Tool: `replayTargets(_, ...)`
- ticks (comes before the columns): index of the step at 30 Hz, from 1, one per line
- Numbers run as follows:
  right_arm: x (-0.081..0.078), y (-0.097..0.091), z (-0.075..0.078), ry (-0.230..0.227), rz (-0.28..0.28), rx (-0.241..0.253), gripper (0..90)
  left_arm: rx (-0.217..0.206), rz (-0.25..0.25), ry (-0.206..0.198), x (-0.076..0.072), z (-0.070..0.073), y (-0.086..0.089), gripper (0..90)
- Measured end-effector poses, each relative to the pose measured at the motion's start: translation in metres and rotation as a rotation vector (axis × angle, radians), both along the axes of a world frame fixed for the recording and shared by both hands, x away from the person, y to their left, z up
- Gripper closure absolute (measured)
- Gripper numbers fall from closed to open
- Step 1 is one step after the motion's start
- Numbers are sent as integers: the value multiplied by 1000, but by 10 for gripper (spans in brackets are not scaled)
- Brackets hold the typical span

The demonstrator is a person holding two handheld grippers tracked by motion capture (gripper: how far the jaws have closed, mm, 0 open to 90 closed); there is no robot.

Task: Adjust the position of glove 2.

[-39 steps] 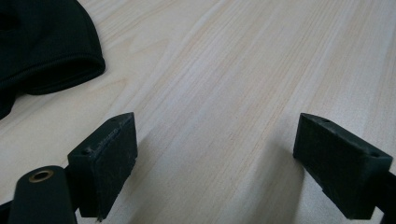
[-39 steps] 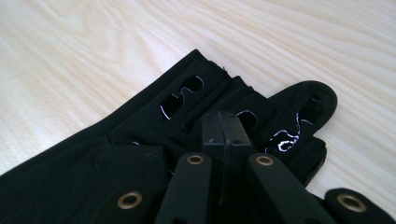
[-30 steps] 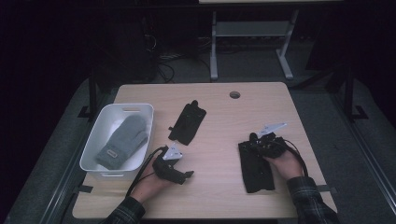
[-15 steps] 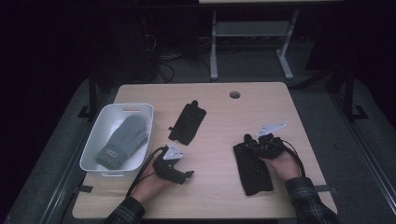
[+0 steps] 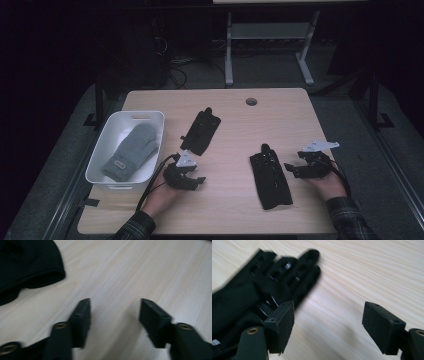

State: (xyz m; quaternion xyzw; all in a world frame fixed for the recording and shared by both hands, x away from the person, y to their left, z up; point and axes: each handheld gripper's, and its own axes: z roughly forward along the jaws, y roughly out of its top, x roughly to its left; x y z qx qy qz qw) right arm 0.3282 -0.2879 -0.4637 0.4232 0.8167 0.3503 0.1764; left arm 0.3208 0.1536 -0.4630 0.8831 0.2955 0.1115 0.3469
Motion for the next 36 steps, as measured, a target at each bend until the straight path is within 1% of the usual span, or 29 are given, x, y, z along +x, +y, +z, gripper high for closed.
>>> replayTargets(1,-2,-5,-2,-14,-8,2,235,6,6,7,1,2,-1,570)
replayTargets(2,-2,-7,-3,-17,-9,10,235,4,16,3,2,5,-2,649)
replayTargets(3,-2,-10,-4,-18,-17,27,234,-9,28,2,4,7,-3,723)
replayTargets(4,-1,-12,-5,-19,-21,25,226,-14,33,7,7,10,-5,798)
replayTargets(6,0,-13,-8,-18,-25,15,225,0,51,1,14,13,-8,891)
replayTargets(8,1,-13,-10,-13,-35,-2,225,2,70,10,21,16,-12,892)
replayTargets(10,2,-16,-13,-6,-36,-4,225,1,82,-12,32,21,-18,893)
replayTargets(13,2,-21,-16,8,-46,1,220,-18,115,-24,49,27,-23,893)
replayTargets(14,3,-23,-17,13,-51,19,216,-30,129,-26,54,28,-25,893)
replayTargets(15,3,-24,-18,9,-56,20,215,-30,134,-27,59,29,-26,893)
replayTargets(17,3,-26,-19,1,-53,24,200,-26,149,-31,70,30,-30,893)
replayTargets(21,3,-25,-19,9,-55,21,160,-4,174,-34,94,30,-34,893)
replayTargets(25,2,-24,-19,15,-57,21,147,25,195,-43,112,25,-37,892)
replayTargets(26,2,-24,-19,15,-57,21,147,26,197,-43,115,23,-38,892)
replayTargets(27,2,-24,-19,15,-57,21,147,44,203,-46,119,20,-38,892)
replayTargets(30,2,-24,-19,15,-58,21,146,55,208,-24,126,10,-39,892)
replayTargets(33,2,-24,-19,15,-59,21,146,65,202,-11,127,2,-41,892)
replayTargets(34,2,-24,-19,15,-59,21,146,54,203,-12,127,1,-41,893)
replayTargets(36,2,-24,-19,12,-57,19,146,49,201,-7,128,1,-41,893)
